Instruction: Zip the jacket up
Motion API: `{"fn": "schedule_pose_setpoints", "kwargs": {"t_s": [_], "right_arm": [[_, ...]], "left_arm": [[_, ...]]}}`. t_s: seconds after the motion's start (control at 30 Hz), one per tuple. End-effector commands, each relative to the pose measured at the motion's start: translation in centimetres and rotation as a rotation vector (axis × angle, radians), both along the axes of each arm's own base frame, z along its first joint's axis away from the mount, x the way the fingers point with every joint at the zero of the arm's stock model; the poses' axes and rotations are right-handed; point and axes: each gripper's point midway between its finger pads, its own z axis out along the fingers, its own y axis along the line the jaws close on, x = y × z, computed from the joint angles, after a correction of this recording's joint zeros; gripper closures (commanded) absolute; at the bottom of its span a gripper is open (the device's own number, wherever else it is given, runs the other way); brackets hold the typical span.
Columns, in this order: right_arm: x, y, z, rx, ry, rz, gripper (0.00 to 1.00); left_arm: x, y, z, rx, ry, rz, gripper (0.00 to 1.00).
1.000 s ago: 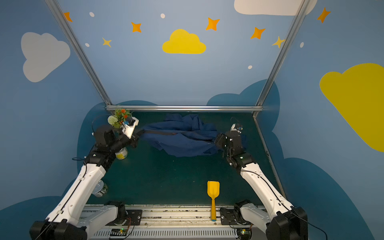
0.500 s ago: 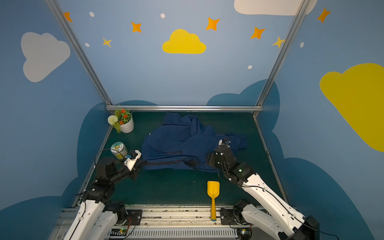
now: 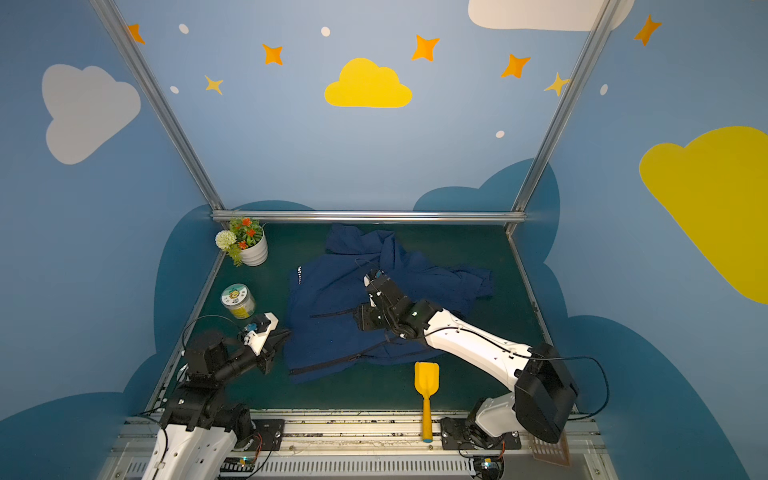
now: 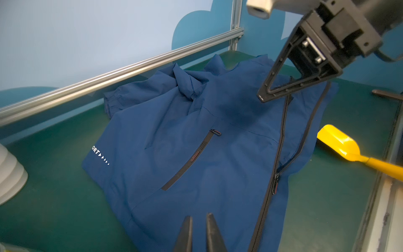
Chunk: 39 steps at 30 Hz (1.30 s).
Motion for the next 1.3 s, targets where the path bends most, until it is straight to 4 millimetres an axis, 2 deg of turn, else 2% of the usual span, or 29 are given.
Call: {"fn": "schedule_pose_setpoints", "kwargs": {"t_s": [0.0,0.07,0.13,0.2,0.3,0.37,0.43,0.5,0.57,0.63,0.7,0.77,0.83,1.0,1.07,1.27], "right_arm": [[-0.4,-1.3,-0.2,-0.021,0.019,-0.055,0.4],[-0.8,-2.7,-1.2,-0.055,0.077,-0.113,0.38],[-2.0,-3.4,-2.5,-0.076,0.16,-0.13,0.37],[-3.5,-2.7,-3.8,-0.077,0.219,-0.074,0.41],[-5.3,-2.3,-5.7,-0.128,0.256,-0.031,0.48],[-6.0,-1.5,-6.3,-0.128,0.268,-0.015,0.5],[-6.5,-0.6,-7.1,-0.079,0.317,-0.018,0.46],[-6.6,-0.9,-8.1,-0.069,0.356,-0.073,0.39],[-6.3,-1.8,-8.7,-0.062,0.375,-0.144,0.32],[-6.2,-2.2,-8.8,-0.024,0.386,-0.172,0.28],[-6.5,-2.6,-9.1,-0.009,0.415,-0.189,0.25],[-6.5,-2.6,-9.5,0.023,0.424,-0.186,0.24],[-5.9,-2.1,-9.7,0.101,0.41,-0.17,0.24],[-4.0,-0.4,-8.9,0.226,0.37,-0.087,0.25],[-4.0,0.4,-8.6,0.259,0.373,-0.054,0.24],[-3.9,1.4,-9.2,0.287,0.397,-0.029,0.27]], "left_arm": [[-1.4,-1.7,0.1,-0.082,0.137,-0.093,0.54],[-2.5,-3.1,0.4,-0.081,0.179,-0.214,0.52],[-2.5,-3.7,0.3,-0.045,0.206,-0.238,0.5],[-2.9,-4.4,-0.5,0.048,0.208,-0.292,0.49],[-2.8,-4.2,-2.4,0.194,0.208,-0.324,0.48],[-2.3,-3.7,-3.1,0.232,0.25,-0.292,0.43],[-1.9,-3.1,-3.5,0.25,0.313,-0.25,0.41],[-0.5,-2.6,-2.8,0.174,0.429,-0.112,0.38],[-0.2,-3.5,-0.8,0.057,0.485,-0.095,0.38],[1.5,-3.8,0.9,-0.131,0.547,0.046,0.37],[2.2,-3.2,1.4,-0.246,0.608,0.177,0.36],[2.1,-2.1,0.1,-0.342,0.701,0.328,0.36],[1.3,-1.9,-1.4,-0.405,0.769,0.38,0.35],[-0.3,0.0,-5.4,-0.554,0.878,0.608,0.23],[-0.6,0.7,-6.8,-0.581,0.882,0.666,0.18],[-1.7,3.4,-11.1,-0.534,0.879,0.865,0.16]]}}
